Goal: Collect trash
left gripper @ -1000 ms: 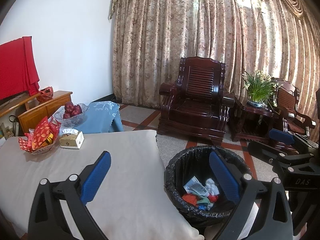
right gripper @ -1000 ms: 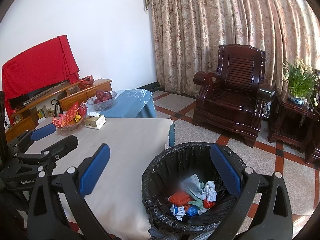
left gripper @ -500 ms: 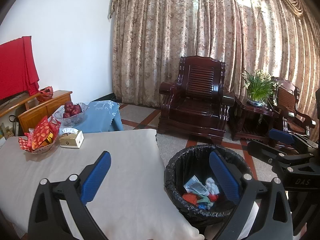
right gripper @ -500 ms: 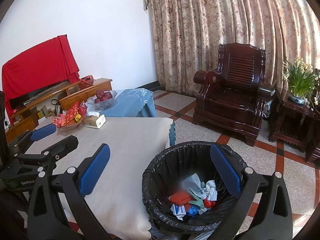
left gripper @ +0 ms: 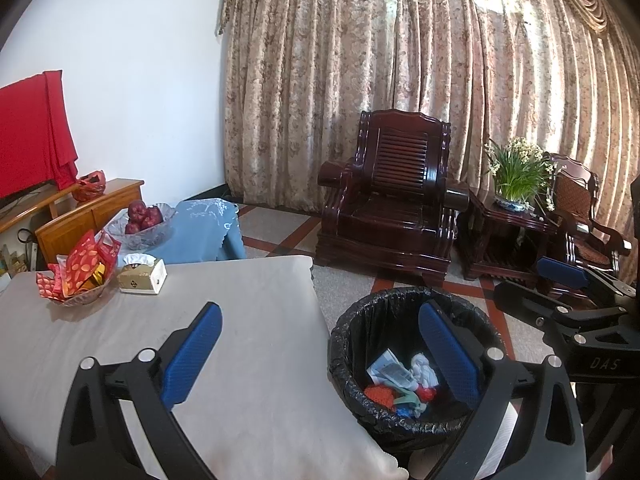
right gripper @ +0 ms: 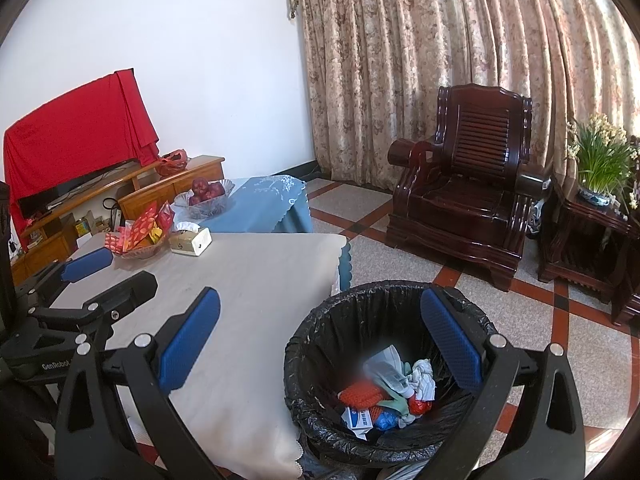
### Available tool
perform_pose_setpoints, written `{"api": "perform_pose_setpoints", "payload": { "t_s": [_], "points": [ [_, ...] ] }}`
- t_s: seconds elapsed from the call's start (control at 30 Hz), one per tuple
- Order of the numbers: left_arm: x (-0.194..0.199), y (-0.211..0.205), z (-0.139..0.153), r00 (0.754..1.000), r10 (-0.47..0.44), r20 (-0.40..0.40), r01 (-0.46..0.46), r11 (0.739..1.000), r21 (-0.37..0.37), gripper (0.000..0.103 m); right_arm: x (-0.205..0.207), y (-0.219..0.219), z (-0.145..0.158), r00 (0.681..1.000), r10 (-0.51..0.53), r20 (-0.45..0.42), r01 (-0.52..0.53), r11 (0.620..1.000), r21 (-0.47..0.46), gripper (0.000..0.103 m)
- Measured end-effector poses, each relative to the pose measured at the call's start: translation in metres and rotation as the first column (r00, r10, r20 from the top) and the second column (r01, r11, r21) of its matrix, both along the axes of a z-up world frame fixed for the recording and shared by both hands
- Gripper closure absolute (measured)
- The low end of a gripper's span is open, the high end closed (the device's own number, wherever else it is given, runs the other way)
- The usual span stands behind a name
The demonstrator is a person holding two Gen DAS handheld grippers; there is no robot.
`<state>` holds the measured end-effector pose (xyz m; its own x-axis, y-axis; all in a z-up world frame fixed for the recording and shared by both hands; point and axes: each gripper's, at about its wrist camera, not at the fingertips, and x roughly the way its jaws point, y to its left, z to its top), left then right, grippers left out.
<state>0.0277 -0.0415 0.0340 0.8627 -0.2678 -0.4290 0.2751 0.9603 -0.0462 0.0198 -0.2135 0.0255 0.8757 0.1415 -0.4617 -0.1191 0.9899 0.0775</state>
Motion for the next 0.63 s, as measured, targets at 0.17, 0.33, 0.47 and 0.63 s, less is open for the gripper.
{"api": "perform_pose_setpoints", "payload": {
  "t_s": [0.17, 0.33, 0.47, 0.63],
  "points": [
    [0.0, -0.0004, 0.0004, 1.0, 0.0, -0.001, 0.0, 1.0, -0.001, 0.006, 0.0001, -0.0006, 0.0005, 1.0, 0.0, 0.0, 0.0, 1.0, 0.001, 0.005],
    [0.0, 0.0004, 0.0009, 1.0, 0.001, -0.001, -0.001, 1.0, 0.002, 0.006, 0.0002, -0.0012, 0.001, 1.0, 0.0, 0.0, 0.0, 1.0, 0.001, 0.005],
    [0.0005, 0.0011, 0.0001, 1.0, 0.0, -0.002, 0.0, 1.0, 0.001, 0.006, 0.0004, -0.0001, 0.0001, 1.0, 0.0, -0.001, 0.0, 1.0, 0.0, 0.005],
    [0.0005, 0.0025, -0.0001, 1.0, 0.001, -0.003, -0.001, 1.0, 0.0, 0.006, 0.0009, 0.001, 0.0, 1.0, -0.001, -0.003, 0.001, 1.0, 0.001, 0.005]
  ]
}}
